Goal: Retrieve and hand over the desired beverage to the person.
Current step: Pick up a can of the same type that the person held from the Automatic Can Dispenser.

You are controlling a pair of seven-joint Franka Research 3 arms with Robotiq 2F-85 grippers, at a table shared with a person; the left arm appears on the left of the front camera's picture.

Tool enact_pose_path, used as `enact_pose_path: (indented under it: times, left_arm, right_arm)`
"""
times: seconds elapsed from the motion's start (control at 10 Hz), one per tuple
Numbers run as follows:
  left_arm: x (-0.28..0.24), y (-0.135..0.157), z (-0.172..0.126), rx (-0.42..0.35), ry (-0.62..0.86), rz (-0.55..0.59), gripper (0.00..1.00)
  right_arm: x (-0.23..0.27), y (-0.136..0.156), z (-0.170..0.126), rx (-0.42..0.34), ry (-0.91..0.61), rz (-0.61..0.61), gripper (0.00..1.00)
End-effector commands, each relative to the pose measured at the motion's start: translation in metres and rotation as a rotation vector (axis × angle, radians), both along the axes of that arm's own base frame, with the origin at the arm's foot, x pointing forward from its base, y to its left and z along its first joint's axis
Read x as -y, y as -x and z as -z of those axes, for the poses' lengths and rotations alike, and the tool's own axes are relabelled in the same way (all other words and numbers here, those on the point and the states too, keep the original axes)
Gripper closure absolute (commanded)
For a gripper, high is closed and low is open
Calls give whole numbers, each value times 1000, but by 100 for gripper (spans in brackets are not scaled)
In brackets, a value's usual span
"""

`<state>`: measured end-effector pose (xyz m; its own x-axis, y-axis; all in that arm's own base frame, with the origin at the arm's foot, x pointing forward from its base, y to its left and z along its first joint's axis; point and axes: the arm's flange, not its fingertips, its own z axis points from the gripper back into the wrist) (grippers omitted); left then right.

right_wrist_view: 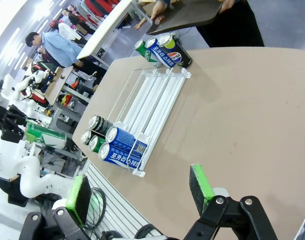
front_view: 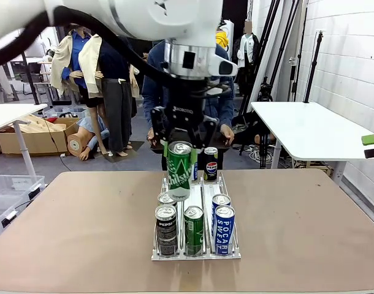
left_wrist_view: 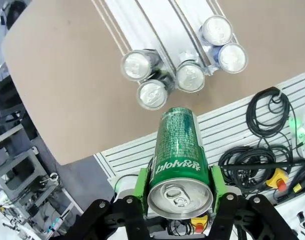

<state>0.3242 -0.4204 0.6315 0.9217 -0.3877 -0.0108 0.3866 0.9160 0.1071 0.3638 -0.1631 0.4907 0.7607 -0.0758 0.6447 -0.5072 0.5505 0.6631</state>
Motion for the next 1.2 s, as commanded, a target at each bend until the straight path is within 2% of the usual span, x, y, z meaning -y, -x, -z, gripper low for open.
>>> enact_pose_path:
  times: [0.0,0.1,0.3,0.5,1.1]
  left_arm:
    - [-40,5,3,56,-13,-17,100]
    - [-58,6,-1,86,-15,-5,100]
    - [-93,2,-10,96,-23,-97,100]
    - [-132,-8,-14,84,-28,-190,100]
    - [-207,-1,-24,10,101,-281,100]
  right_arm:
    - [0,0,-1,0,-8,0,0]
    - [0,0,-1,0,-8,0,0]
    - [0,0,-1,0,-8,0,0]
    - [0,0,-1,0,-8,0,0]
    - [0,0,-1,0,-8,0,0]
